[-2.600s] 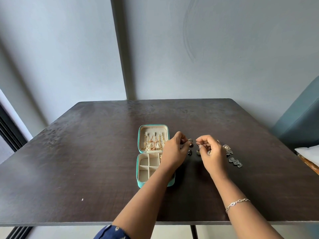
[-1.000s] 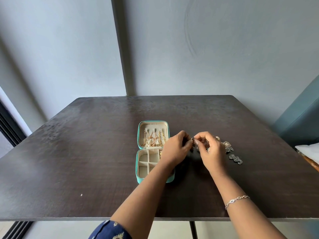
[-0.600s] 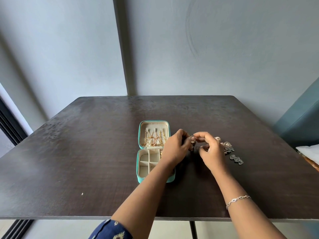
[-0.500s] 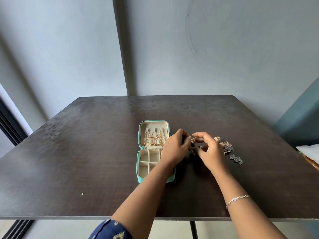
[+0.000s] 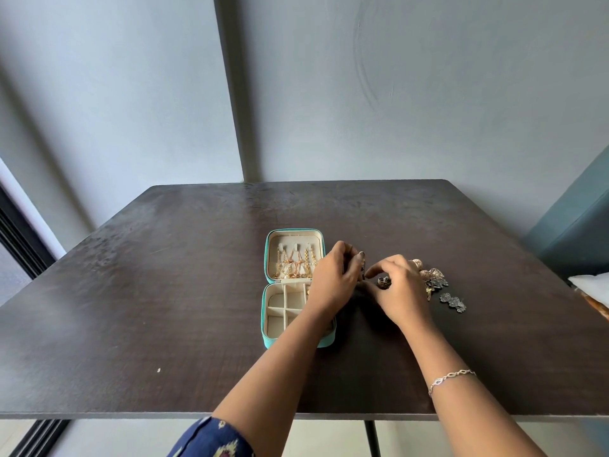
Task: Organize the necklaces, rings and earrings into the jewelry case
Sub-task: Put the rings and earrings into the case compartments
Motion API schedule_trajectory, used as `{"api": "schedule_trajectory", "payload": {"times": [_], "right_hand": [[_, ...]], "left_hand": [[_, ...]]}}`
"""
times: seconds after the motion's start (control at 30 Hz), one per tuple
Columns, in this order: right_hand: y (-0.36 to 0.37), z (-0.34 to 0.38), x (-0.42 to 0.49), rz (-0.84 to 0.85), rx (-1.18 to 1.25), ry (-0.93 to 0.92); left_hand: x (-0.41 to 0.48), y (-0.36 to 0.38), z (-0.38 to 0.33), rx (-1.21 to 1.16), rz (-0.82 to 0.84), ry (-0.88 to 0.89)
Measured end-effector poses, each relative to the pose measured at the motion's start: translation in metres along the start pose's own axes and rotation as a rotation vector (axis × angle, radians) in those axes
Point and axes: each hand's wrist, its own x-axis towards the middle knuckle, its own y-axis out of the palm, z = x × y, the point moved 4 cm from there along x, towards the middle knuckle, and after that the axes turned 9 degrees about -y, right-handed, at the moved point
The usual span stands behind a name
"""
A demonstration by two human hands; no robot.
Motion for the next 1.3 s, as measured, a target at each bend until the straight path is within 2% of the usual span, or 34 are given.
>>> {"api": "schedule_trajectory", "payload": {"times": [0.27, 0.47, 0.8, 1.07, 1.3], "right_hand": [[0.0, 0.001, 0.0, 0.034, -0.032, 0.008], [0.005, 0.003, 0.001, 0.127, -0.158, -0.035], [0.001, 0.005, 0.0, 0.014, -0.1, -0.081], [-0.011, 0.008, -0.004, -0.235, 0.102, -0.079], [-0.012, 0.006, -0.005, -0.257, 0.146, -0.116]], "left_hand": [[0.0, 0.0, 0.001, 0.0, 0.009, 0.006], [0.002, 0.0, 0.0, -0.002, -0.003, 0.017], [0.0, 0.001, 0.001, -0.025, 0.036, 0.018], [0.0, 0.002, 0.002, 0.144, -0.018, -0.006], [-0.001, 0.004, -0.001, 0.207, 0.049, 0.023]]}}
